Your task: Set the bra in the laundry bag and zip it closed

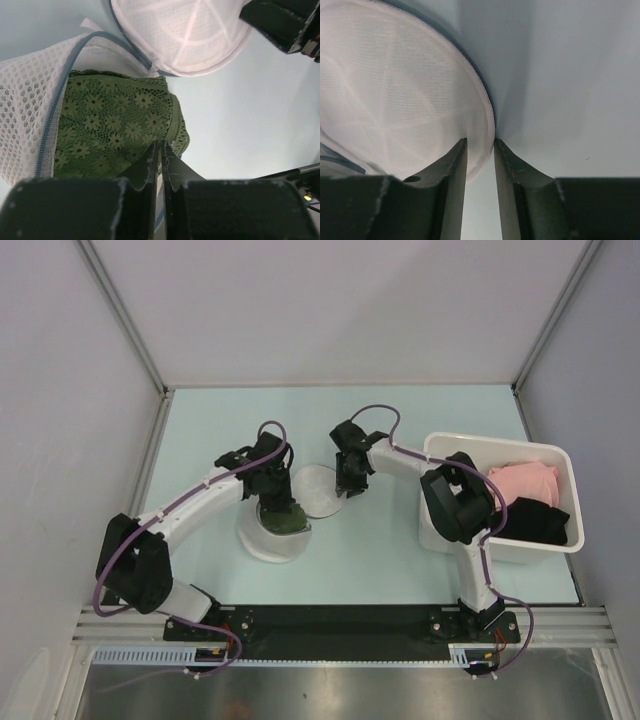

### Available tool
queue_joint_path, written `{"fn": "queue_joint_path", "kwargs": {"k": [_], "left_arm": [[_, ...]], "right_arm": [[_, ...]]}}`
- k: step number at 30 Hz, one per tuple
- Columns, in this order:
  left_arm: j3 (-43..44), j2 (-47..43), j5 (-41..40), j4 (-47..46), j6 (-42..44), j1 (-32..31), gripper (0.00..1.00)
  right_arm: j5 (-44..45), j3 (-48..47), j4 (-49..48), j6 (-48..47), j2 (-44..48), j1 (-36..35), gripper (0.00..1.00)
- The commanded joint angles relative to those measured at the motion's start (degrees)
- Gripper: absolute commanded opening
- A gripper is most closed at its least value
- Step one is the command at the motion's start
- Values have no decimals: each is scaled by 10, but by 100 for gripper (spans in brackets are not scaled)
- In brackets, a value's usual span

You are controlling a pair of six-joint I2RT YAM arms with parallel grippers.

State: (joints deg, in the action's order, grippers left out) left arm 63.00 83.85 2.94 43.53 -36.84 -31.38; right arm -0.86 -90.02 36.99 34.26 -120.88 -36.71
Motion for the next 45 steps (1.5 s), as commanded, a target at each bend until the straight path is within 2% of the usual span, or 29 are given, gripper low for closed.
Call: {"fn": "queue_joint_path", "kwargs": {"k": [1,4,5,6,11,20,23,29,30,32,33,34,36,38,40,42,43,45], "left_arm": [[-16,-3,-17,-6,19,-6,9],[-28,-1,-20,-8,22,-7,9],[-32,3,-21,-11,25,-7,9],[-41,5,-23,-13,28,-8,9],[-76,26,-29,-46,31,-11,9],[-68,92,-50,-85,38,-10,8],[-61,98,-44,-93,35,-10,8],[-32,105,-36,-103,54,-11,10],[-21,101,-35,-105,57,-11,12],[-10,81,-7,-107,73,-11,26],[2,69,2,-108,78,-11,40],[8,59,9,-104,84,-11,46],[24,18,24,-95,99,-11,56],[31,-17,40,-88,110,-11,60],[32,-69,44,-91,114,-13,69],[34,-107,20,-103,114,-31,80],[32,-118,-2,-113,114,-46,81],[1,-147,-71,-184,126,-111,88]], "right_arm": [[106,-19,4,-2,-28,-20,30],[143,-18,4,4,-33,-23,12],[153,-13,4,5,-24,-22,1],[175,-9,4,6,-13,-21,0],[201,52,-39,0,92,-21,0],[254,107,14,10,315,-47,0],[269,101,47,11,367,-55,0],[271,49,119,5,401,-78,0],[273,49,121,3,406,-87,0],[279,48,122,0,409,-93,0],[285,48,125,1,406,-93,0],[286,47,125,-2,405,-92,0],[286,37,126,-3,401,-91,0],[283,26,128,-4,396,-92,0],[278,8,138,-2,384,-92,0],[268,-6,150,9,378,-92,0],[264,-8,153,14,378,-93,0],[253,-10,158,35,379,-93,0]]}}
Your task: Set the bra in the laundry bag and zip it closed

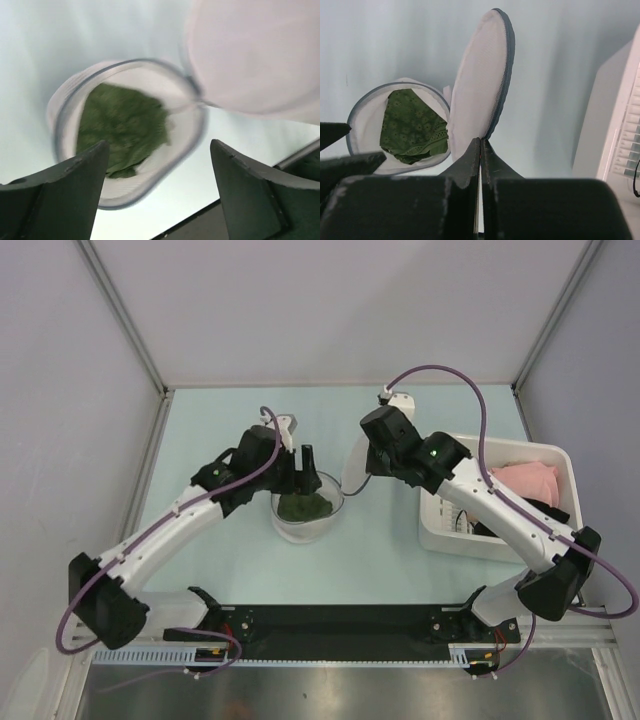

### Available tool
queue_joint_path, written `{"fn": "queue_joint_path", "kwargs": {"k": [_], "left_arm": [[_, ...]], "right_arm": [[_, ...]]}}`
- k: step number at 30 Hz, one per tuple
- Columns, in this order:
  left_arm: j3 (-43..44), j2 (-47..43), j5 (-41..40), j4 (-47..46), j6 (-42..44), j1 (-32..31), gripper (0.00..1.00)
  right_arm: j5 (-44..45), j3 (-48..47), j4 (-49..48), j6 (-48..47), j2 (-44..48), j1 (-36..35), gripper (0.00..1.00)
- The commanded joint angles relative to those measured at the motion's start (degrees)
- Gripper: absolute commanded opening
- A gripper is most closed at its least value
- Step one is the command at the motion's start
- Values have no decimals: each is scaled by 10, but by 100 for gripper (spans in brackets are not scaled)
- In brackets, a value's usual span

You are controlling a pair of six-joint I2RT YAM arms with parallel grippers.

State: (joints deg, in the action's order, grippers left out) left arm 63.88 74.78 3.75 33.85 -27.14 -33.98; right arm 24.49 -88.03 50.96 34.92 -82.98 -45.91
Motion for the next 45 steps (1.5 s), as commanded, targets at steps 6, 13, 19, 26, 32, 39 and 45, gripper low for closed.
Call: {"fn": "queue_joint_path", "kwargs": {"k": [6,13,19,26,32,39,45], "left_arm": [[-137,-112,-148,-336,89,-222,100],[-97,-12,-203,-379,114,-235,98],[-53,30,-233,-356,92,-232,67],[-94,-5,-185,-343,17,-188,12],[-168,-99,-159,-318,-72,-153,3],[-247,-192,-149,-286,-210,-104,0],[-330,-272,-167,-296,-359,-83,0]], "right_arm": [[-46,-57,38,69,-12,0,0],[-79,-57,39,92,-7,-1,0],[-106,-47,34,107,3,-5,0],[-154,-22,8,108,30,7,15],[-219,-2,-9,71,56,59,50],[-361,125,-120,75,86,79,84],[-473,280,-329,204,78,71,85]]}}
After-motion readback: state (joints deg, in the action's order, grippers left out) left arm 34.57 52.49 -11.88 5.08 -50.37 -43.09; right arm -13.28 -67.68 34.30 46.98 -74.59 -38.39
